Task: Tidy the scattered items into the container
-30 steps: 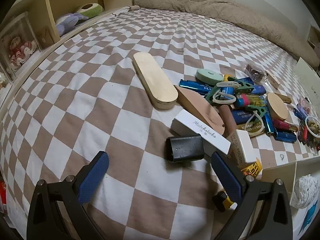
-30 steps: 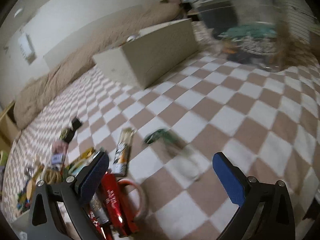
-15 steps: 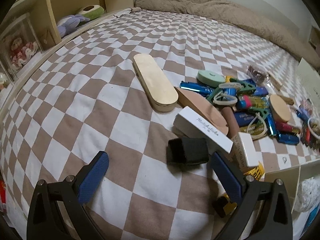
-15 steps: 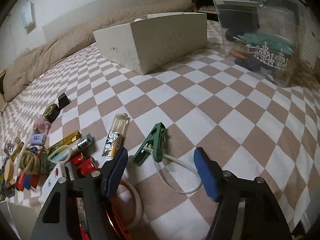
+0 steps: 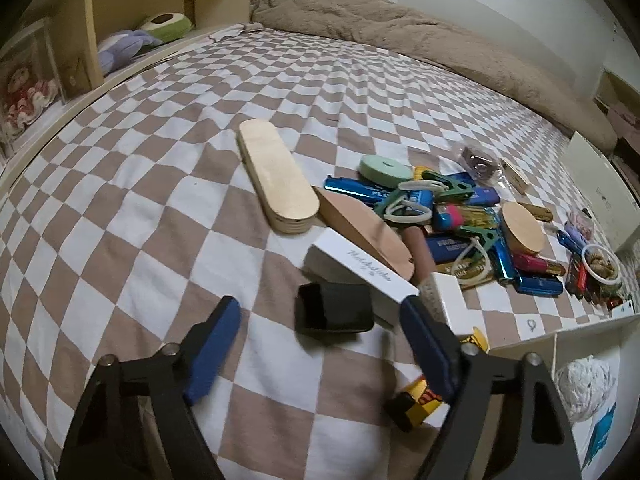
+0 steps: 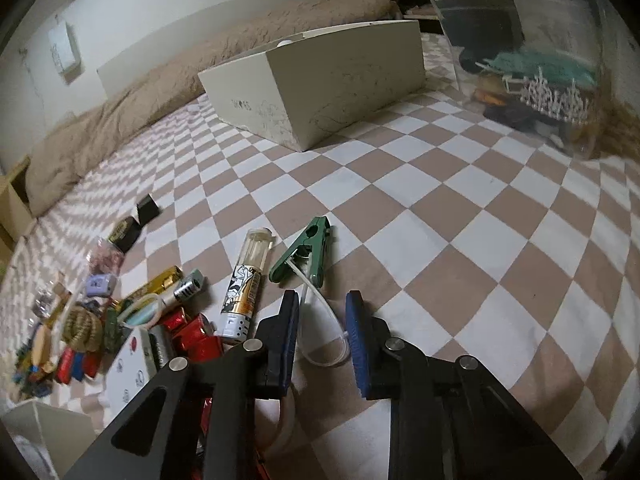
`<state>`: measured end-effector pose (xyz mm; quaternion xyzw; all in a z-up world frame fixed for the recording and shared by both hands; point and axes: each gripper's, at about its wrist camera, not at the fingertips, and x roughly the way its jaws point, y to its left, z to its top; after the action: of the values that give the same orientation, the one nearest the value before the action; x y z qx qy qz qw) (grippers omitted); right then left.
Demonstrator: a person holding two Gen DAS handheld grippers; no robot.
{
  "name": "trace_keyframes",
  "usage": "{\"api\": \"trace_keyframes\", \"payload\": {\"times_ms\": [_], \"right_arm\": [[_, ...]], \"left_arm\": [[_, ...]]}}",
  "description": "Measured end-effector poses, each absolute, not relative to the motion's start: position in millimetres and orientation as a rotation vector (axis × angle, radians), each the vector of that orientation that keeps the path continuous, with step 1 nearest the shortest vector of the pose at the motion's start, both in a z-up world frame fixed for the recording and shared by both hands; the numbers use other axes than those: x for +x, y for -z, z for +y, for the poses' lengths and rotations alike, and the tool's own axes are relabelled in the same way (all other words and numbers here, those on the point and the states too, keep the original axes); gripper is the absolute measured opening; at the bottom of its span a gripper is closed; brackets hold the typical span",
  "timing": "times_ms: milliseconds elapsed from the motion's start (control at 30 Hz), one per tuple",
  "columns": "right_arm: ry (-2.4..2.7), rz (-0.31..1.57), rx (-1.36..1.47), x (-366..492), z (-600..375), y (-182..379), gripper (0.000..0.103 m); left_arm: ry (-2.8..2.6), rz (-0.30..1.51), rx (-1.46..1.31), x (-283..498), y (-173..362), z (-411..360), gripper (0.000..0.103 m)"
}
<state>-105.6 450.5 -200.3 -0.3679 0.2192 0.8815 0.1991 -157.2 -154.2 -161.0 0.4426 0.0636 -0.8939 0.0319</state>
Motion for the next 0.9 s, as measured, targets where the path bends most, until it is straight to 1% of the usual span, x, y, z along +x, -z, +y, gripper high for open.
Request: {"api": "trace_keyframes", "payload": {"times_ms": [33, 67, 133, 200, 233, 267, 433, 600, 733, 900], "right_arm": [[-2.468, 0.624, -1.027, -105.2, 450.9, 200.3, 0.025], [-2.47, 0.626, -1.025, -105.2, 450.6, 200.0, 0.025], [-2.476, 0.619, -1.026, -105.7, 448.8, 199.1, 0.025], [-2.482, 0.609, -1.027, -106.3, 446.9, 198.3, 0.025], [-2.483, 0.606, -1.026, -106.1, 446.4, 198.0, 0.025], [-2.484, 0.608, -1.024, -105.6, 446.5, 197.9, 0.025], [-2.496, 0.673, -1.011, -101.0, 448.9, 197.6, 0.025], [-2.522, 0.724, -1.004, -96.6, 446.6, 195.6, 0.025], [-2.547, 0.73, -0.991, -93.5, 442.1, 190.8, 0.025], [-2.582, 0.742, -0.96, -87.2, 437.7, 182.1, 0.025]], "left_arm": [[2.758, 0.194, 1.362, -157.0, 160.8, -153.4, 0.077], [2.767, 0.199, 1.363, -156.6, 160.7, -153.2, 0.067], [2.784, 0.206, 1.365, -156.2, 160.0, -152.0, 0.056], [2.788, 0.186, 1.366, -155.7, 160.2, -149.6, 0.052], [2.786, 0.171, 1.37, -155.7, 160.7, -148.2, 0.041], [2.782, 0.159, 1.376, -156.2, 161.6, -147.1, 0.037], [2.777, 0.09, 1.369, -156.0, 162.1, -141.4, 0.037], [2.779, 0.089, 1.346, -154.9, 160.5, -141.9, 0.037], [2.769, 0.119, 1.312, -152.6, 156.8, -146.5, 0.037], [2.782, 0.209, 1.293, -149.5, 152.0, -152.1, 0.037]]}}
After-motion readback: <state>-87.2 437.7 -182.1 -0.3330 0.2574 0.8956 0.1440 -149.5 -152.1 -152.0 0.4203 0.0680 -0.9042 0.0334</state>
